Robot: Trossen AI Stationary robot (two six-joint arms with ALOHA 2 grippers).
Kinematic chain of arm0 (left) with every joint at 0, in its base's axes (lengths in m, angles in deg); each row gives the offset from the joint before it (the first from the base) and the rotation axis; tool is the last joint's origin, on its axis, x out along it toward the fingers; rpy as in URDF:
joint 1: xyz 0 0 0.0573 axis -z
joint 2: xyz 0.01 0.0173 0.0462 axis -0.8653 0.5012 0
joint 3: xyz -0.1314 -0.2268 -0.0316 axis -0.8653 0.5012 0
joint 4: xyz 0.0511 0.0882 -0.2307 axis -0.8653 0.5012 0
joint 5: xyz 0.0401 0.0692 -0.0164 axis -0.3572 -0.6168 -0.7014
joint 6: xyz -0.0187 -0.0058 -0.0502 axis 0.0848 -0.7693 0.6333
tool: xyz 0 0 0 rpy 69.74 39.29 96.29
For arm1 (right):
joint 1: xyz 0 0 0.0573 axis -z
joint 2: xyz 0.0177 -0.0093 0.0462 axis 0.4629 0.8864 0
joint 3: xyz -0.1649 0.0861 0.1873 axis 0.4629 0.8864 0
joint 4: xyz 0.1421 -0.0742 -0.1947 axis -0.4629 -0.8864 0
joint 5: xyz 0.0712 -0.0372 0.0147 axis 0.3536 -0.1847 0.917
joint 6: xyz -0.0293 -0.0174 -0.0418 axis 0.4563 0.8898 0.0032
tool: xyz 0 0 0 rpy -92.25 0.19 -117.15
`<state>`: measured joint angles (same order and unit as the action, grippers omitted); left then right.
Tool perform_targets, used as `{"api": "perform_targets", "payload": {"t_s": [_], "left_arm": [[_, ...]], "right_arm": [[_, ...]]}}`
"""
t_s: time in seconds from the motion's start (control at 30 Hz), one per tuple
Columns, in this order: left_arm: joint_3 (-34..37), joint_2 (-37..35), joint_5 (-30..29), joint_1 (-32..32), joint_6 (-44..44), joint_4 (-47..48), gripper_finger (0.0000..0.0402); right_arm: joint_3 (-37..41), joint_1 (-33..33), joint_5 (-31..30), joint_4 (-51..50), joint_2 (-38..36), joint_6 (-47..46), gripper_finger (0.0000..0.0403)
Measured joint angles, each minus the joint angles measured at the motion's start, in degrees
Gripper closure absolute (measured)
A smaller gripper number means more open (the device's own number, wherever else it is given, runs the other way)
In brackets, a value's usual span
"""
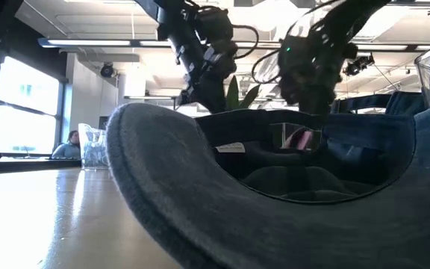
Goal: Pick & Place hat
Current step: Put the top red cap into the bottom transparent bin
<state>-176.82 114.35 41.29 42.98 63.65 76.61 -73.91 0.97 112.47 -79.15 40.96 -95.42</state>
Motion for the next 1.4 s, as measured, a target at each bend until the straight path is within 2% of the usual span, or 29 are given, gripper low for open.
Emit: {"api": "perform_targets", "payload": {"t_s": [0.13, 0.27, 0.4, 0.5, 0.67, 0.87, 1.03, 1.1, 1.17, 1.4], "left_arm": [[0.2, 1.0, 3.4, 0.1, 2.8, -5.9, 0.0269], [0.0, 0.7, 3.9, 0.1, 4.1, -15.6, 0.0203], [0.0, 0.7, 1.7, 0.1, 5.4, -25.6, 0.0144], [0.0, 0.7, -0.8, 0.1, 4.6, -29.9, 0.0118], [0.0, 3.4, -3.0, 0.9, 1.4, -33.6, 0.0109], [0.1, 7.4, -2.9, 2.8, 0.9, -41.4, 0.0109], [0.0, 8.5, -11.6, 4.4, 0.2, -45.1, 0.0109], [0.0, 8.5, -15.5, 5.1, -2.2, -46.4, 0.0109], [0.0, 9.0, -16.9, 5.6, -5.1, -49.2, 0.0108], [-0.1, 11.3, -11.3, 6.2, -9.6, -58.7, 0.0108]], "right_arm": [[0.0, -1.2, -1.9, -4.0, -5.2, 1.8, 0.0393], [0.0, -3.0, -3.5, -4.6, -10.7, 3.9, 0.0398], [0.0, -4.6, -3.7, -4.2, -16.1, 4.9, 0.0398], [0.0, -5.4, -4.6, -4.2, -19.4, 5.1, 0.0399], [0.0, -6.3, -4.6, -4.0, -24.2, 6.3, 0.04], [0.0, -7.1, -4.3, -3.7, -29.0, 5.8, 0.0399], [0.0, -8.0, -2.8, -3.6, -31.8, 3.8, 0.0398], [0.0, -8.7, -2.7, -3.6, -32.8, 3.2, 0.0399], [0.0, -9.5, -2.2, -3.6, -33.6, 2.7, 0.04], [0.0, -11.9, 0.8, -3.4, -35.6, -0.4, 0.04]]}}
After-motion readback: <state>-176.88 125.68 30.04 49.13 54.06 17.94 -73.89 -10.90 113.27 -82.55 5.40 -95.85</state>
